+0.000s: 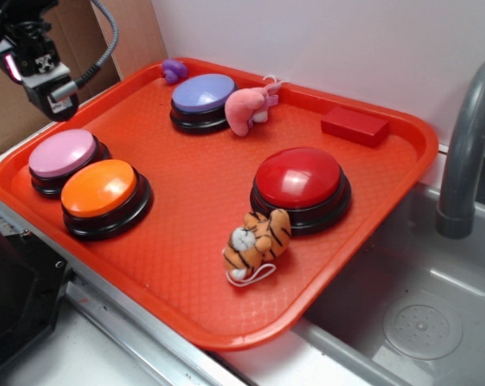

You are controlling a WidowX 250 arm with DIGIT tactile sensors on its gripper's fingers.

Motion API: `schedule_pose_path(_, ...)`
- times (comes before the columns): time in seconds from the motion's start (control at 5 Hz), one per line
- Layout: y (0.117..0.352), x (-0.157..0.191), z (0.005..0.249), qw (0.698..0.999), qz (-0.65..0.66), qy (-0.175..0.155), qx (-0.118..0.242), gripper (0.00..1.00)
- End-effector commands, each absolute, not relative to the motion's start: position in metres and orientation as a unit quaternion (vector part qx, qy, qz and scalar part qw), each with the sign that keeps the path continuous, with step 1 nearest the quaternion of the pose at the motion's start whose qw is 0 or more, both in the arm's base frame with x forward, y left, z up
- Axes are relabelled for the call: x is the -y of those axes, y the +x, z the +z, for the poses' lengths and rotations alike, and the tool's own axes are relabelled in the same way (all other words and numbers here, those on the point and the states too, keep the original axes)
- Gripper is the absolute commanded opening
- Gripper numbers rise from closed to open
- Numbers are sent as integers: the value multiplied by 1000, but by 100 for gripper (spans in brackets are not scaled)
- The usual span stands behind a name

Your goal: Push the orange button.

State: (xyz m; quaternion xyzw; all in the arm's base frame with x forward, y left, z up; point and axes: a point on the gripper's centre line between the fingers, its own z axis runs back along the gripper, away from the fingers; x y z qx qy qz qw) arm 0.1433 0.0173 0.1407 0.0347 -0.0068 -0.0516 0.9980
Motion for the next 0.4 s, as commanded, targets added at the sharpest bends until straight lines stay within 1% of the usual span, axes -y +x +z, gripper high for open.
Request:
schedule_pose_path(0.0, 148, -20, 155, 998, -40, 22, 48, 100)
schedule_pose_path(0.2, 146, -19, 159, 997, -34, 32, 53, 100)
